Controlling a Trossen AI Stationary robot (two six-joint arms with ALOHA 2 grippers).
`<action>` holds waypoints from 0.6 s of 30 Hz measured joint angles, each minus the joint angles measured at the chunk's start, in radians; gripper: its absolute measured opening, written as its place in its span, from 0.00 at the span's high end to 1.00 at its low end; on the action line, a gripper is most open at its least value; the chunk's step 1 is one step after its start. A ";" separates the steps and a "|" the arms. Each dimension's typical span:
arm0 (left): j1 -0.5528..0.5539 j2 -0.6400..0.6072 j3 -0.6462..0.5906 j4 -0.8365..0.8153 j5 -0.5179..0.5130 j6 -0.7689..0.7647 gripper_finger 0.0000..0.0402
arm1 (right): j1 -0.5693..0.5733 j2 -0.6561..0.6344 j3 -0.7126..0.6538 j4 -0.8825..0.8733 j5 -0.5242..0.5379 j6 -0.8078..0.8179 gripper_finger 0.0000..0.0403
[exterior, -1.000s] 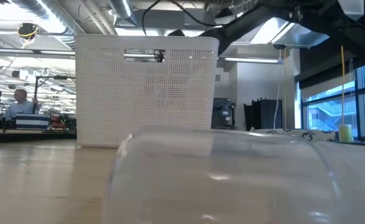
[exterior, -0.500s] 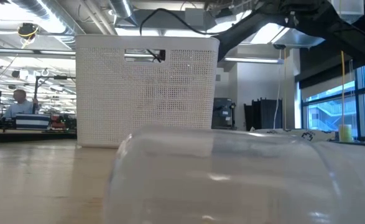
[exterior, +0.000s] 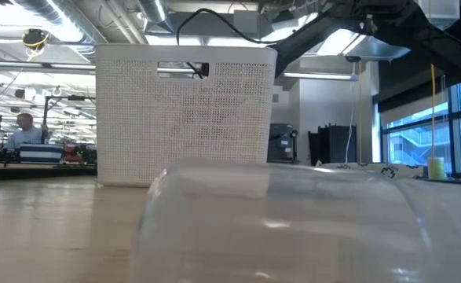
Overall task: Pick & place medical supplies in basket/bin
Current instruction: Put the top transparent pill bottle into the white bin
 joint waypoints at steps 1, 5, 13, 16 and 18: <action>0.000 0.000 0.000 0.000 0.000 0.000 0.36 | 0.000 0.000 0.004 -0.002 0.000 0.017 0.30; 0.000 0.000 0.000 0.000 0.006 0.000 0.37 | 0.000 0.000 0.052 -0.008 -0.044 -0.001 0.25; 0.000 -0.003 0.000 0.000 0.093 0.018 0.37 | 0.024 0.000 0.329 -0.193 -0.151 -0.181 0.25; 0.000 -0.002 0.000 0.001 0.112 0.017 0.37 | 0.059 0.000 0.459 -0.358 -0.036 -0.301 0.25; 0.000 -0.001 0.000 0.002 0.111 0.021 0.37 | 0.086 -0.008 0.515 -0.448 0.042 -0.361 0.25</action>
